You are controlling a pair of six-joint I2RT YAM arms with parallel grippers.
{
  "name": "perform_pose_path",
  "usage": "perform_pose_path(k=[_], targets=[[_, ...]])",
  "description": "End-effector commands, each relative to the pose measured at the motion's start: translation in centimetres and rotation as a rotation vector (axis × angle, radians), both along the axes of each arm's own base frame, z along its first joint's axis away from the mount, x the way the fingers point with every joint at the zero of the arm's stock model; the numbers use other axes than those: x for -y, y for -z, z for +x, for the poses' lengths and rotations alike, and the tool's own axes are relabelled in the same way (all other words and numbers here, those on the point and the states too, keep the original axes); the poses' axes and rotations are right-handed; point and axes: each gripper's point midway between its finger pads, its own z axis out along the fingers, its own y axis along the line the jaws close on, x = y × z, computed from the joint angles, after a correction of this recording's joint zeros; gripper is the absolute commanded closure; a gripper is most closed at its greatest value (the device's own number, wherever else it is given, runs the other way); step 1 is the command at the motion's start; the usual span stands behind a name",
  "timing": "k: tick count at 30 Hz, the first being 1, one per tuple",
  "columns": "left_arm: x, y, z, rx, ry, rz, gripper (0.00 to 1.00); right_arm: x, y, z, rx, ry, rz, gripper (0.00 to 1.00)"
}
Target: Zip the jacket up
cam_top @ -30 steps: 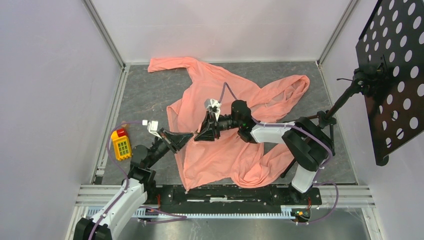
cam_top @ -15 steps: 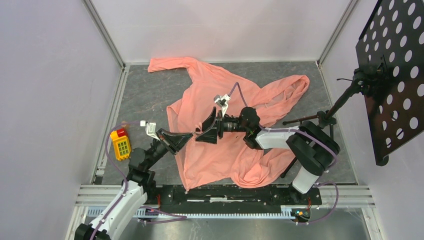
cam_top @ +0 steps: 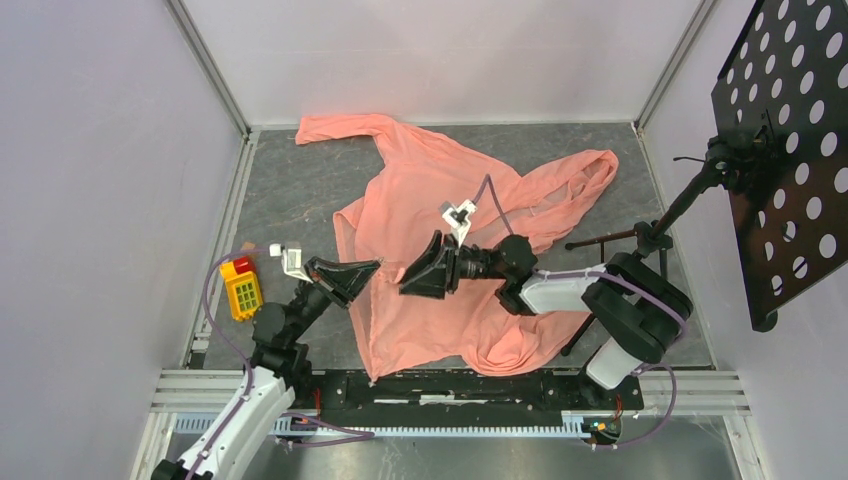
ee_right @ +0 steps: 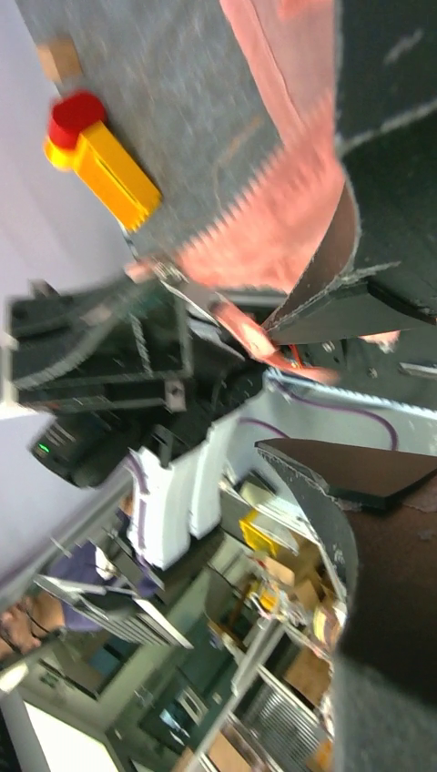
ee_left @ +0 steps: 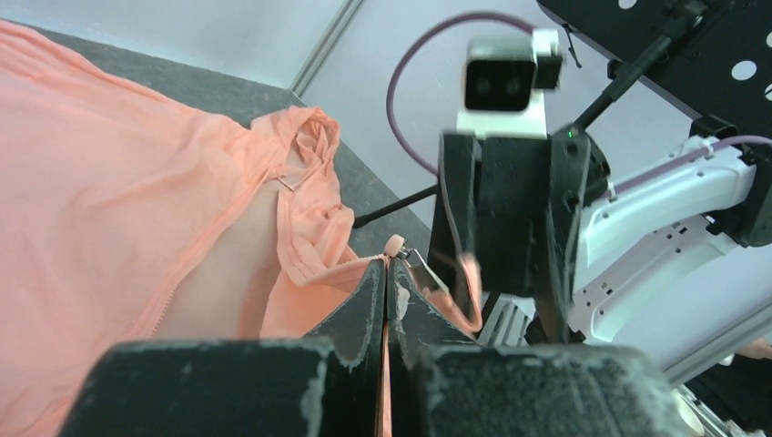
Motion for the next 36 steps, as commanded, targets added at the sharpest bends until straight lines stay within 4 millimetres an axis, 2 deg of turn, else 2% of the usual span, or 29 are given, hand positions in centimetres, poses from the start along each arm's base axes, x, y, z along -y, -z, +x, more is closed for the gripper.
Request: perform_pose_path(k=[1, 3, 5, 7, 8, 10, 12, 14, 20, 25, 26, 31, 33, 36], targets=[[-0.7, 0.1, 0.4, -0.004, -0.053, -0.038, 0.98, 1.0, -0.3, -5.2, 0.045, -0.143, 0.036, 0.53], [-0.8, 0.2, 0.4, -0.015, -0.058, -0.036, 0.98, 1.5, 0.0, -5.3, 0.049, -0.142, 0.021, 0.53], [-0.9, 1.2, 0.6, -0.057, -0.069, -0.028, 0.98, 2.0, 0.2, -3.7, 0.076, -0.088, -0.01, 0.53], [-1.2, 2.8, 1.1, -0.138, -0.098, -0.018, 0.98, 1.6, 1.9, -0.9, 0.123, 0.004, -0.122, 0.5], [-1.4, 3.8, 1.3, -0.185, -0.111, -0.007, 0.98, 1.2, 3.4, 1.1, 0.167, 0.077, -0.23, 0.5], [-1.6, 5.1, 1.4, -0.258, -0.13, 0.005, 0.98, 1.0, 4.7, 4.5, 0.305, 0.205, -0.398, 0.48], [-1.9, 6.9, 1.5, -0.345, -0.151, 0.02, 0.98, 1.2, 4.7, 7.1, 0.382, 0.297, -0.472, 0.44], [-1.9, 7.8, 1.3, -0.383, -0.149, 0.018, 0.98, 1.2, 4.6, 9.3, 0.435, 0.366, -0.526, 0.41], [-2.9, 11.6, 1.0, -0.528, -0.21, 0.019, 0.98, -1.1, 5.5, 14.6, 0.513, 0.443, -0.613, 0.4], [-4.2, 13.6, 0.8, -0.615, -0.29, 0.098, 0.98, -4.0, 7.9, 16.8, 0.55, 0.392, -0.655, 0.44], [-4.4, 13.1, 0.8, -0.617, -0.299, 0.097, 0.98, -4.6, 8.8, 16.8, 0.553, 0.366, -0.666, 0.46], [-5.3, 14.8, 0.3, -0.746, -0.357, 0.118, 0.98, -6.8, 12.1, 16.8, 0.595, 0.302, -0.729, 0.54], [-5.6, 15.0, 0.1, -0.761, -0.371, 0.15, 0.98, -7.7, 12.9, 16.2, 0.617, 0.28, -0.747, 0.54], [-5.6, 14.9, 0.1, -0.742, -0.367, 0.162, 0.98, -8.5, 14.3, 15.4, 0.644, 0.265, -0.775, 0.48]])
